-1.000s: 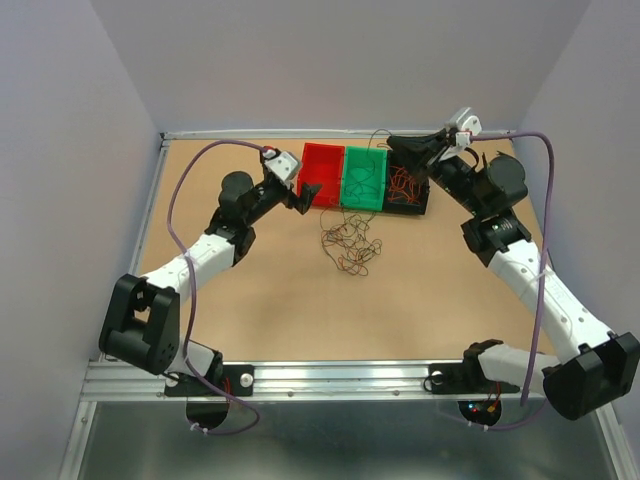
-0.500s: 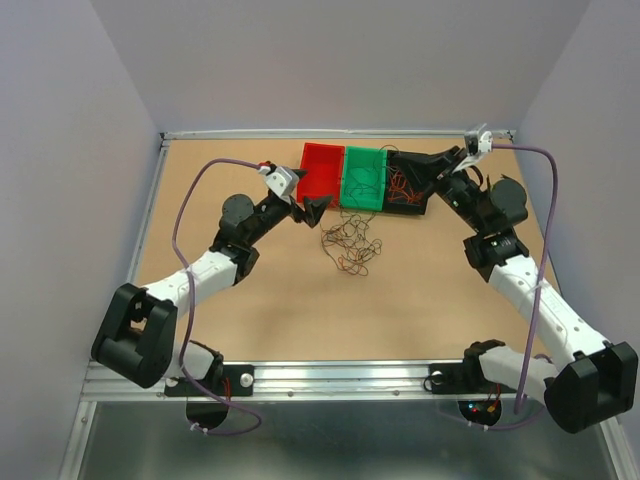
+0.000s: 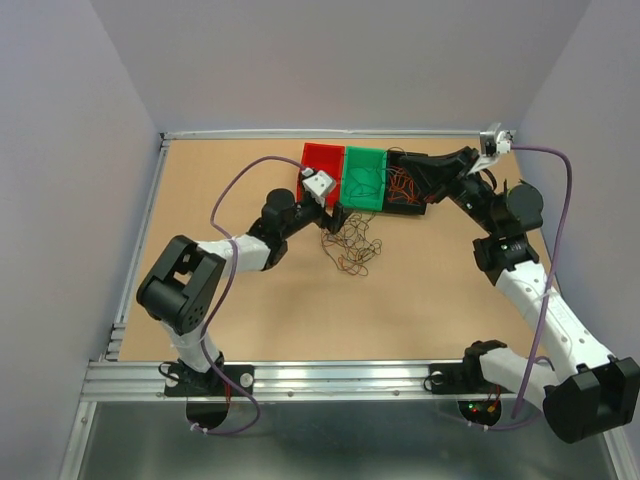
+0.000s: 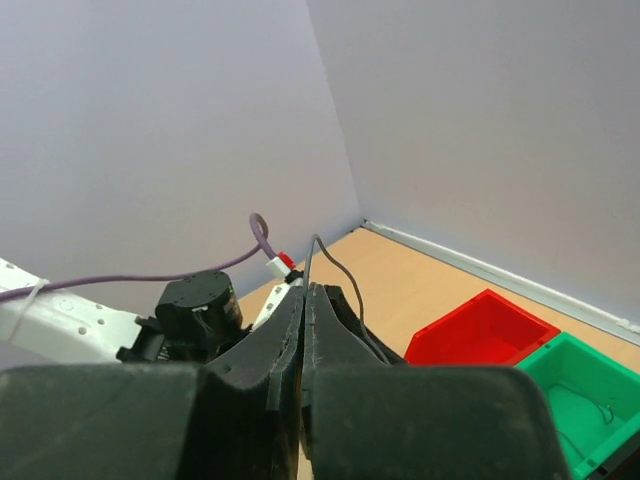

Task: Untangle the cables

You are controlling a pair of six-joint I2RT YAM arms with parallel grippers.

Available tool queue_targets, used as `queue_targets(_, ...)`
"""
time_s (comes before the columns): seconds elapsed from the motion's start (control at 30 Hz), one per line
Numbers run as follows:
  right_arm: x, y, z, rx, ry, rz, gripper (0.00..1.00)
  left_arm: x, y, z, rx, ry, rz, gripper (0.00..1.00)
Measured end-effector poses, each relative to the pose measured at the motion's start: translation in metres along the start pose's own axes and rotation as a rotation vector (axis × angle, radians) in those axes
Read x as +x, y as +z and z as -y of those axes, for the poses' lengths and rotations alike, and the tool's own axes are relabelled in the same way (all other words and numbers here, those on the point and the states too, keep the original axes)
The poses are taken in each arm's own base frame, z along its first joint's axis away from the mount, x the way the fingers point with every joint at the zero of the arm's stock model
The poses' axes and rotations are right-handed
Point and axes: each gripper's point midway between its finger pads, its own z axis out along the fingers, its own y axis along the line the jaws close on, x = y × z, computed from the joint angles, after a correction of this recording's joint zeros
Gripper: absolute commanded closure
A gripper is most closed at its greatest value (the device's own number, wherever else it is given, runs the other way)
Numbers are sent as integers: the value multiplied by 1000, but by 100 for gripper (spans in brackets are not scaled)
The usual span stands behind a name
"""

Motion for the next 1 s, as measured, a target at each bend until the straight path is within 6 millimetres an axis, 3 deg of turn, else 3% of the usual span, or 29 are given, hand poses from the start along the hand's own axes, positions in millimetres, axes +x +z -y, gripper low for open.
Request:
queue_targets(0.2, -4, -2, -4, -13, 8, 4, 99, 0, 23, 0, 8, 20, -23, 10)
queue_targets(0.3, -9, -5, -7, -21, 4, 13, 99, 6, 33, 9, 69, 18, -48, 10)
queue_targets(0.53, -21, -10, -6, -13, -8, 39, 99, 20, 32, 30, 162, 28, -93, 10)
queue_targets(0.77, -24, -13, -6, -16, 14, 41, 99, 26, 32, 43, 230, 23, -100, 22)
queue_targets(0.9, -30, -17, -6, -12, 14, 51, 99, 46, 36, 46, 245, 17, -148, 21)
queue_targets(1.0, -37, -21, -7, -9, 10, 66, 100, 56, 35, 46, 243, 13, -180, 9)
